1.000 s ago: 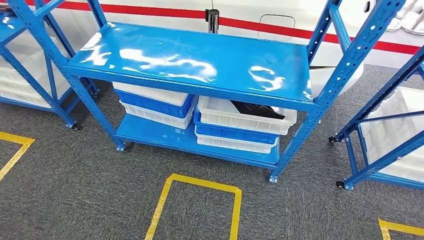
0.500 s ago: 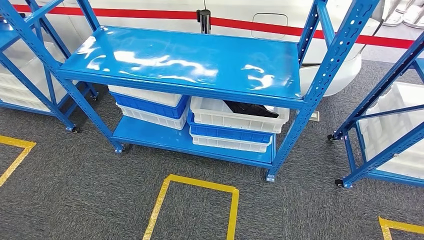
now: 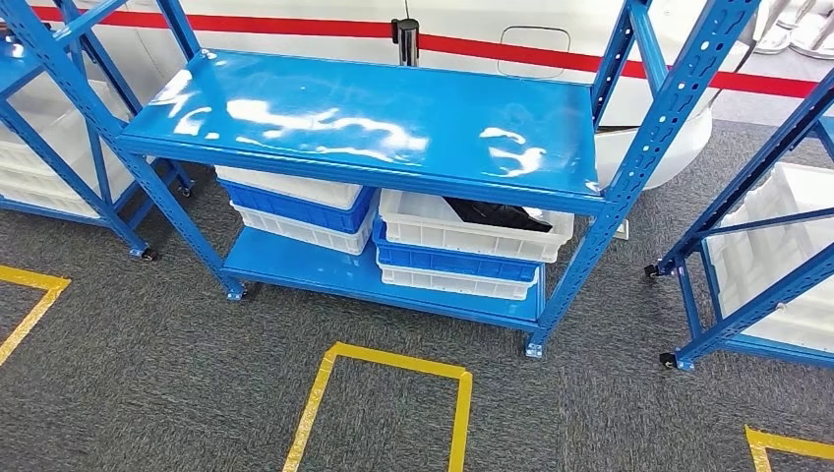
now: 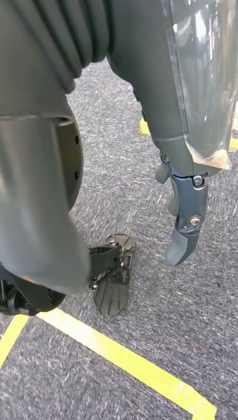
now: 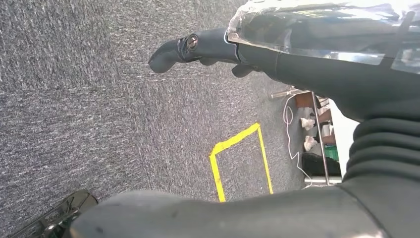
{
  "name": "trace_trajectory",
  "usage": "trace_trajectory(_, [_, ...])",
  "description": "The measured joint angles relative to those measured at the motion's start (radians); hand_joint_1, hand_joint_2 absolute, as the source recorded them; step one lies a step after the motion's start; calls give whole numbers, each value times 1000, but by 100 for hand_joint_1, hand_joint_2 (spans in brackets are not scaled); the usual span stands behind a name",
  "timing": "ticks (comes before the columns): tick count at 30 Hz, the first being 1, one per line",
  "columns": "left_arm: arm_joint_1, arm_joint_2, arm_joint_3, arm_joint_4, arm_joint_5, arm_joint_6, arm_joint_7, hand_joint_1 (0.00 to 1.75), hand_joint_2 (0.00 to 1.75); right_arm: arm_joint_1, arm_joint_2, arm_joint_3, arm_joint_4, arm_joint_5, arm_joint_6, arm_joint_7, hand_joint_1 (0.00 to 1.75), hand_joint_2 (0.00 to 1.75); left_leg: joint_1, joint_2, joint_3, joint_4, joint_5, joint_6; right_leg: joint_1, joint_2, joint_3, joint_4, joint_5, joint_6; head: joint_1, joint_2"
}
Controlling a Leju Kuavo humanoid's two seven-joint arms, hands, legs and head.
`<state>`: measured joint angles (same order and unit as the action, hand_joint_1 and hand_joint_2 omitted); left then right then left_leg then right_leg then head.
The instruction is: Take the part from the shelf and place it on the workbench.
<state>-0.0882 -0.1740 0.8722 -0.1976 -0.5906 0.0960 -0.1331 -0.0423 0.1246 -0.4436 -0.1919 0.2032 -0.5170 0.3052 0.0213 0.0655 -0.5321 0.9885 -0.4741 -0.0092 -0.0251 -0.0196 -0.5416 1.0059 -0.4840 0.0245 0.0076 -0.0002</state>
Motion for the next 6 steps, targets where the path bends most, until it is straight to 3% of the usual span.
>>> trace_trajectory(3, [0, 0, -3, 0, -22, 7, 23, 0, 175, 0, 0, 0, 0, 2, -3, -2, 0, 175, -1, 0, 0, 0, 0, 0, -1, 0, 0, 0, 0, 0, 0, 0])
trace_trajectory(6, [1, 2, -17, -1, -30, 15, 35, 0, 175, 1, 0, 3, 0, 3, 3, -8, 0, 175, -1, 0, 0, 0, 0, 0, -1, 0, 0, 0, 0, 0, 0, 0])
